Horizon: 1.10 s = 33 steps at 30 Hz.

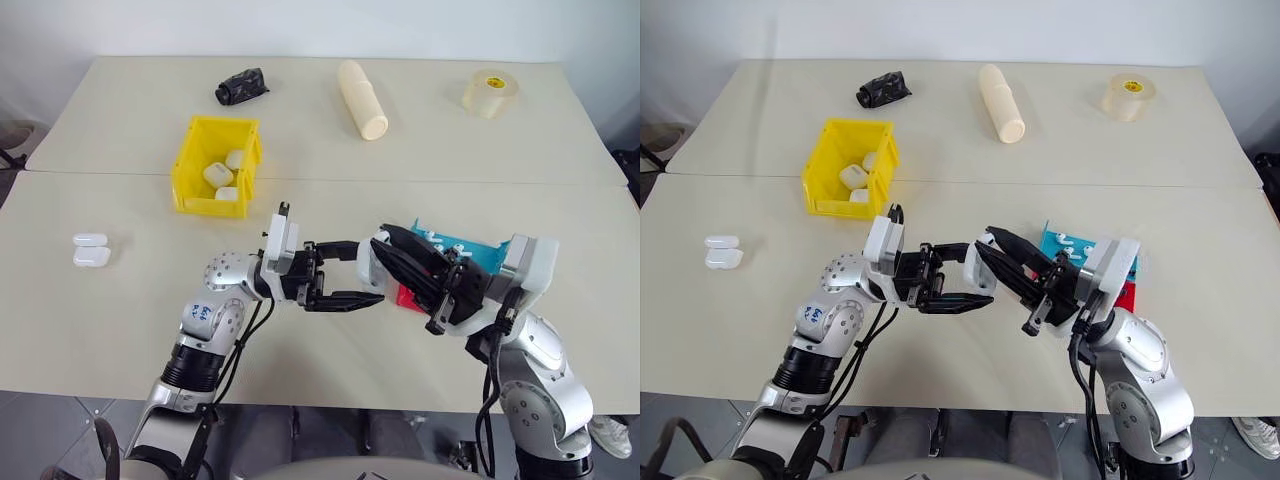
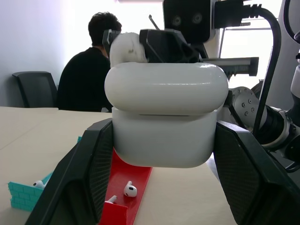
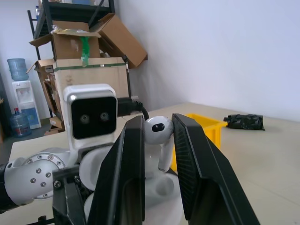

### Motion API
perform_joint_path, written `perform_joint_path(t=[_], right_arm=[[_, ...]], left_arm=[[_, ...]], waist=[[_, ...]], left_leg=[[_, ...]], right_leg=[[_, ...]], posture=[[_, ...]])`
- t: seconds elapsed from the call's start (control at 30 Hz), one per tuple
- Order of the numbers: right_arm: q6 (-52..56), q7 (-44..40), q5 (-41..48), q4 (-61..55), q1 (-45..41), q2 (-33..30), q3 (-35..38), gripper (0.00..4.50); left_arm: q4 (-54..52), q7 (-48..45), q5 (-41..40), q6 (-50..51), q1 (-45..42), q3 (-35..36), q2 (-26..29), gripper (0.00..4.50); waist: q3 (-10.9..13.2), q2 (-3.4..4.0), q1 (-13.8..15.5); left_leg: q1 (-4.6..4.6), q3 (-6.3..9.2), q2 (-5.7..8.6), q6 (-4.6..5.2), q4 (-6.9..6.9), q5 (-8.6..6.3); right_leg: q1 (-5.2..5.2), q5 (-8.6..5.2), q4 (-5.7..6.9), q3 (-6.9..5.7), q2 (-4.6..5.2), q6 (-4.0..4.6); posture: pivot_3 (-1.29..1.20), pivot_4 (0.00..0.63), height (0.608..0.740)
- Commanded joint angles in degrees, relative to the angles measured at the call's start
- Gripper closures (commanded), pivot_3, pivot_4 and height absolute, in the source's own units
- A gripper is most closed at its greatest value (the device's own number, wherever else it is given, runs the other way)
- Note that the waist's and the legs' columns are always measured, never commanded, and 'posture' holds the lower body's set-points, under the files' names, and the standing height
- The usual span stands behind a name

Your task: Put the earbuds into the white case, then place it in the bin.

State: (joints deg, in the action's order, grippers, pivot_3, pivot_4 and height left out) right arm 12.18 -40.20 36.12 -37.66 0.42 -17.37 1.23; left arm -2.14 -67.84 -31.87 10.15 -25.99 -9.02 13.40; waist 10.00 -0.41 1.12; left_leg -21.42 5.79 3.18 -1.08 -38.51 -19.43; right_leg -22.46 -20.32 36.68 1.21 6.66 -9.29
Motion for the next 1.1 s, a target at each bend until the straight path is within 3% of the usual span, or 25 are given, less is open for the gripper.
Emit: perform_joint_path(t=[0.03, 0.7, 1.1], right_arm=[[-2.44, -0.09, -0.52, -0.23, 0.71, 0.16, -0.55, 4.0], [-8.81, -0.08, -3.33, 5.66, 1.81, 0.39, -3.16, 4.0], [-6.33, -1.67, -1.8, 5.8, 2.48, -1.44, -5.59, 4.0]], left_arm=[[-2.75, 0.34, -1.39, -0.31, -0.88, 0.68, -0.57, 1.58], [-2.94, -1.3, -1.37, -1.25, -1.48, 0.04, -0.85, 1.58], [-2.52, -0.68, -1.34, -1.83, -1.67, 0.33, -1.83, 1.58]], waist=[[0.0, 0.0, 0.0], [0.0, 0.0, 0.0], [0.0, 0.0, 0.01]], left_leg=[[0.0, 0.0, 0.0, 0.0, 0.0, 0.0], [0.0, 0.0, 0.0, 0.0, 0.01, 0.0], [0.0, 0.0, 0.0, 0.0, 0.0, 0.0]], right_leg=[[0.0, 0.0, 0.0, 0.0, 0.0, 0.0], [0.0, 0.0, -0.01, 0.0, -0.01, 0.0], [0.0, 0.0, -0.01, 0.0, 0.0, 0.0]], posture=[[0.0, 0.15, 0.74], [0.0, 0.15, 0.74], [0.0, 0.15, 0.74]])
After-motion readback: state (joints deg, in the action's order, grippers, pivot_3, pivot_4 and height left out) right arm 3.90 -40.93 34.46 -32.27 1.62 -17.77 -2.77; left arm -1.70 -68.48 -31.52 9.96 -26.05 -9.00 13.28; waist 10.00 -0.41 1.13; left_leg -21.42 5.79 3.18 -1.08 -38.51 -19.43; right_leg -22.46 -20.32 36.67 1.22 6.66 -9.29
